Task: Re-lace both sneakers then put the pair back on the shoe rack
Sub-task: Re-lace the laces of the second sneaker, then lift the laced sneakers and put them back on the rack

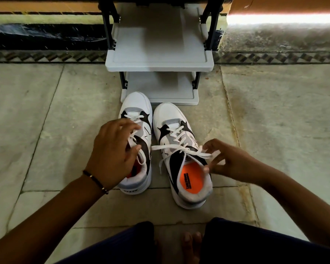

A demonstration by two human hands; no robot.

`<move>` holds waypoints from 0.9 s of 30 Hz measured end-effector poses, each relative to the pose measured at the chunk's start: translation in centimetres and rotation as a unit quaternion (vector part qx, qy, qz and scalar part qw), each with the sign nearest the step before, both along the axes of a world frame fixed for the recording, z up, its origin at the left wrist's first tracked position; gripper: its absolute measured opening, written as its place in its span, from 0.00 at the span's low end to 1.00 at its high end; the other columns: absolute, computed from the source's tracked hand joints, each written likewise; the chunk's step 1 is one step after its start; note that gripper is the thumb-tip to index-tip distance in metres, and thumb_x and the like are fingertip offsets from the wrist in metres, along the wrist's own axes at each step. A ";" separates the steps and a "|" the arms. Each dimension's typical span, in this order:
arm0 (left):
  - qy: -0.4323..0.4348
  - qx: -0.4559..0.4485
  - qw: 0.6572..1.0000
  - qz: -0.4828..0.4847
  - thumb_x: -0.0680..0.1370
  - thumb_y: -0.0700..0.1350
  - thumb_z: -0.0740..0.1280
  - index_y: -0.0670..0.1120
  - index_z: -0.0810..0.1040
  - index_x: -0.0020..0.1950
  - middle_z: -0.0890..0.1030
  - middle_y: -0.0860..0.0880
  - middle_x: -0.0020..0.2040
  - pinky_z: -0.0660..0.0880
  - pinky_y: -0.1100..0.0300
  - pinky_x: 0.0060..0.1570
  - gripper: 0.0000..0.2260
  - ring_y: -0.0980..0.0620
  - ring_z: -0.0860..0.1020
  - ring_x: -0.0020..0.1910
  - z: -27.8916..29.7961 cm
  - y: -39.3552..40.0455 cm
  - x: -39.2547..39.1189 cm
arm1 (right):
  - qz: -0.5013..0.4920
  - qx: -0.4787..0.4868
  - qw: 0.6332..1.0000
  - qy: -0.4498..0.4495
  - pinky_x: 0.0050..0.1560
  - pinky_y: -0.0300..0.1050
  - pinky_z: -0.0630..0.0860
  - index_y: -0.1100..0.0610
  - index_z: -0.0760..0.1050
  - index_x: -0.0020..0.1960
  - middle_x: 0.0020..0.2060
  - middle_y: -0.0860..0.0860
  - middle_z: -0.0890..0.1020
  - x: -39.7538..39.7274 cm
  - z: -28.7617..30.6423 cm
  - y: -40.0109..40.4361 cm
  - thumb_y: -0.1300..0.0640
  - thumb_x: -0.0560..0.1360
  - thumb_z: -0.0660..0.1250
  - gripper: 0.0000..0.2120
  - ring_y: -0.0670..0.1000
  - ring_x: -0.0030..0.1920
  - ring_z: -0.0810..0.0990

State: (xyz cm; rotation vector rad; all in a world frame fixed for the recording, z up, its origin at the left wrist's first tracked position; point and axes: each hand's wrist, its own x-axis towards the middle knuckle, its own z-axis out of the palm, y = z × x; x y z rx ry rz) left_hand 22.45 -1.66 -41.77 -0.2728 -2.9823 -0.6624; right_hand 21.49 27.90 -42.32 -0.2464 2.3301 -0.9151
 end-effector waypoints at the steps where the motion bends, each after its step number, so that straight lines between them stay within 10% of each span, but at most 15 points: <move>1: -0.010 0.040 0.998 0.045 0.70 0.45 0.67 0.48 0.70 0.61 0.72 0.45 0.62 0.61 0.56 0.62 0.20 0.44 0.68 0.63 -0.4 -0.3 0.6 | -0.007 -0.005 0.999 -0.031 0.47 0.41 0.77 0.46 0.67 0.62 0.56 0.45 0.76 0.5 -0.4 -0.2 0.42 0.67 0.70 0.26 0.46 0.49 0.80; 5: -0.176 0.244 0.919 0.254 0.71 0.40 0.70 0.44 0.68 0.63 0.70 0.43 0.64 0.65 0.55 0.60 0.23 0.45 0.69 0.62 -1.1 0.0 2.1 | -0.115 -0.104 0.978 -0.138 0.55 0.47 0.77 0.43 0.68 0.63 0.54 0.44 0.79 2.5 -1.6 -1.9 0.43 0.71 0.67 0.22 0.45 0.53 0.79; 8: -0.298 0.386 0.835 0.253 0.74 0.34 0.62 0.50 0.77 0.44 0.79 0.44 0.48 0.70 0.50 0.55 0.11 0.41 0.76 0.54 -1.2 0.4 1.9 | -0.157 -0.133 0.974 -0.096 0.45 0.31 0.72 0.37 0.71 0.53 0.47 0.36 0.78 3.2 -1.8 -3.2 0.46 0.74 0.64 0.08 0.35 0.47 0.76; 12: -0.341 0.345 0.845 0.223 0.59 0.38 0.59 0.54 0.76 0.44 0.79 0.45 0.45 0.70 0.55 0.48 0.18 0.42 0.76 0.49 -1.3 0.8 2.6 | -0.193 -0.133 0.970 -0.066 0.55 0.45 0.75 0.37 0.74 0.50 0.49 0.39 0.81 3.6 -1.8 -5.1 0.46 0.76 0.62 0.06 0.42 0.51 0.78; 18: -0.378 0.352 0.818 0.254 0.66 0.42 0.63 0.51 0.72 0.56 0.80 0.41 0.52 0.76 0.44 0.48 0.19 0.40 0.77 0.49 -1.4 2.0 4.1 | -0.222 -0.137 0.963 -0.063 0.56 0.61 0.76 0.42 0.76 0.52 0.52 0.54 0.82 3.8 -2.4 -6.4 0.50 0.71 0.61 0.11 0.55 0.52 0.80; 27: -0.421 0.368 0.787 0.261 0.74 0.34 0.58 0.60 0.74 0.42 0.79 0.43 0.44 0.75 0.49 0.38 0.18 0.40 0.76 0.41 -0.7 1.6 4.6 | -0.262 -0.226 0.928 -0.140 0.54 0.44 0.77 0.45 0.69 0.64 0.59 0.49 0.79 4.6 -1.1 -6.5 0.58 0.79 0.59 0.16 0.49 0.57 0.78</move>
